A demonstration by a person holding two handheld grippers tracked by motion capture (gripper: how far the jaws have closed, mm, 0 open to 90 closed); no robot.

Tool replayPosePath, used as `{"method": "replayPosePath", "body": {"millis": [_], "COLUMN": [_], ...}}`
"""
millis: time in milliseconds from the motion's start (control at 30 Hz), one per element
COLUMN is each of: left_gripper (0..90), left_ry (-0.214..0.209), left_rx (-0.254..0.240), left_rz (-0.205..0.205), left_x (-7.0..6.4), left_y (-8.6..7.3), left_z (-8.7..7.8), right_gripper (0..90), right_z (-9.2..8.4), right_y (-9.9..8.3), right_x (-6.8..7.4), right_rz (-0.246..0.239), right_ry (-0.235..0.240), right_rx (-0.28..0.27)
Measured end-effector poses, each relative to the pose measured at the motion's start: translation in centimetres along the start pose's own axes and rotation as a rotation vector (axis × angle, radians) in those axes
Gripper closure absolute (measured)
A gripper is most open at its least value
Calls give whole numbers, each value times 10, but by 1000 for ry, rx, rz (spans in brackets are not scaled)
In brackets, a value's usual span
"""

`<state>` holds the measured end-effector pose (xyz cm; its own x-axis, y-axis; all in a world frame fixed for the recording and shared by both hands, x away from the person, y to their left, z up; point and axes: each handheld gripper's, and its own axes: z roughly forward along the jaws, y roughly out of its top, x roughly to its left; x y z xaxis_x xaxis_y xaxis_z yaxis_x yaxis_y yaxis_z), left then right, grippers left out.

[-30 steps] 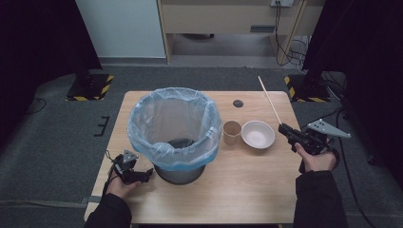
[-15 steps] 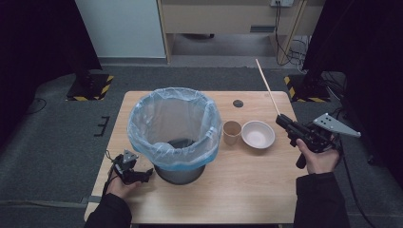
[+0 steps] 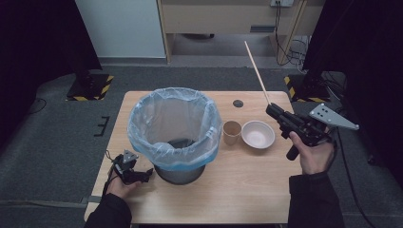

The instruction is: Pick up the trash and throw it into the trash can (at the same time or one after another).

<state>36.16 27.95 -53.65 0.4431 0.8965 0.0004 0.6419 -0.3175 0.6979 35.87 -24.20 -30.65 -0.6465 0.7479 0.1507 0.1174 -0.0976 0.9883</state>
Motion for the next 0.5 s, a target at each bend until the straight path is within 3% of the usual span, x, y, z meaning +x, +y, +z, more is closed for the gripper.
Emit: {"method": "replayPosePath", "body": {"millis": [500], "left_gripper": [0], "left_ry": [0], "left_rx": [0], "left_rz": [0], "left_x": [0], "left_y": [0], "left_z": [0], "right_gripper": [856], "right_z": [39], "right_y": [26], "right_x": [43], "right_rz": [-40], "right_ry": [114], "right_rx": [-30]}}
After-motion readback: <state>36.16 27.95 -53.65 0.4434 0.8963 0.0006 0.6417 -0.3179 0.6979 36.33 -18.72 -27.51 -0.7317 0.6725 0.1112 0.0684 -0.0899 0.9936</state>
